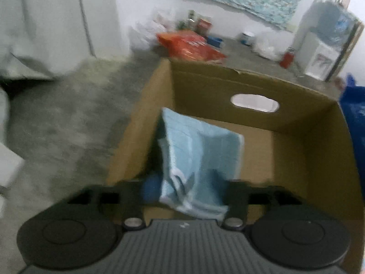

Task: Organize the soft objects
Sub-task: 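Lower the light-blue towel into the cardboard box and open the left tool, then lower the wipes pack into the cardboard box and open the right tool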

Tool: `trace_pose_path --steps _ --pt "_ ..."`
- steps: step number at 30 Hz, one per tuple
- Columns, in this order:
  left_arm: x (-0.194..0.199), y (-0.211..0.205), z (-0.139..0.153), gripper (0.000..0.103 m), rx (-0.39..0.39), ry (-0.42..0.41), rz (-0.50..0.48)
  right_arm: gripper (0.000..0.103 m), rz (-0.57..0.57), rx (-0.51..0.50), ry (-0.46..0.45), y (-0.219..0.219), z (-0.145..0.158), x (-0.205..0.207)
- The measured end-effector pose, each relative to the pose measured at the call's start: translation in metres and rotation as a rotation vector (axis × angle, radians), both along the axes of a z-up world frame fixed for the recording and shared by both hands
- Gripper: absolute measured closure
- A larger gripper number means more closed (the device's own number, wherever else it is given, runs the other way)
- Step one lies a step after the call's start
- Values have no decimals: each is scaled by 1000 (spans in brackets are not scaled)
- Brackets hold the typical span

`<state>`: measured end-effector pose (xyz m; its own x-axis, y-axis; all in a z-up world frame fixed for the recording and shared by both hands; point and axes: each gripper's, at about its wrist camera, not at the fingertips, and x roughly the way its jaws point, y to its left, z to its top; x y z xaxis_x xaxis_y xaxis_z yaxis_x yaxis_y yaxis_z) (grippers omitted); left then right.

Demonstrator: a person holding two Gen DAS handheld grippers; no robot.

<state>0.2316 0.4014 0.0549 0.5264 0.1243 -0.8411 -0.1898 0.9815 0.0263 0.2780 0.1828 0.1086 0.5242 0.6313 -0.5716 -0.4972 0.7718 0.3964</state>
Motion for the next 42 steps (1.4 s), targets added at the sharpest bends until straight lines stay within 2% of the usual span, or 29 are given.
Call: trace_pose_path --steps 3,4,5,6,8,10,11,14,15,17,18,19,20,21,22,24,27,28,30,32,35,37,38,42 --pt "-25 -11 26 32 110 -99 -19 36 2 -6 7 -5 -4 0" --pt "-29 -14 33 37 131 -140 -30 36 2 -5 8 -6 -5 2" --pt "-30 -15 38 49 133 -172 -49 36 0 -2 10 -21 -8 5" --pt "-25 -17 43 55 118 -184 -62 36 -2 1 11 -27 -8 9" --pt "-6 -17 40 78 53 -159 -85 36 -7 5 6 -32 -7 11" --pt "22 -21 22 93 22 -79 -93 36 -9 9 2 -39 -6 10" --pt "34 -22 11 95 33 -50 -74 36 -8 14 -1 -42 -6 11" --pt "67 -26 -24 95 89 -15 -28 36 0 26 -9 -50 -4 11" --pt "74 -24 -34 95 80 14 -15 36 2 28 -13 -50 -3 11" --pt "87 -14 -56 97 -31 92 24 36 12 23 -19 -52 -2 10" --pt "90 -11 -65 98 -90 105 43 36 15 22 -22 -53 -1 8" --pt "89 -11 -64 98 -93 57 55 36 18 20 -23 -54 -2 10" --pt "88 -13 -65 97 -101 49 36 36 20 19 -22 -55 -2 10" --pt "89 -13 -65 96 -142 27 10 36 20 22 -19 -57 -2 10" --pt "90 -11 -67 95 -217 11 -5 36 20 26 -15 -59 -2 11" --pt "92 -4 -72 95 -317 -20 12 36 12 27 -14 -59 -2 12" --pt "90 12 -71 95 -368 -58 81 36 -1 27 -15 -62 -2 13" --pt "85 18 -67 95 -361 -81 105 36 -2 30 -16 -63 -2 14" --pt "81 22 -53 95 -287 -128 110 36 -2 31 -22 -65 -1 15" --pt "81 22 -43 95 -214 -138 115 36 -3 27 -32 -67 1 15" --pt "91 12 -53 96 -226 -65 86 36 -7 16 -38 -67 2 15" --pt "98 4 -67 95 -130 -18 108 36 -1 8 -37 -66 1 15" --pt "90 5 -66 96 -119 -38 111 36 -3 8 -34 -66 1 15" --pt "63 20 -61 96 -138 13 219 36 3 7 -27 -67 -1 16"
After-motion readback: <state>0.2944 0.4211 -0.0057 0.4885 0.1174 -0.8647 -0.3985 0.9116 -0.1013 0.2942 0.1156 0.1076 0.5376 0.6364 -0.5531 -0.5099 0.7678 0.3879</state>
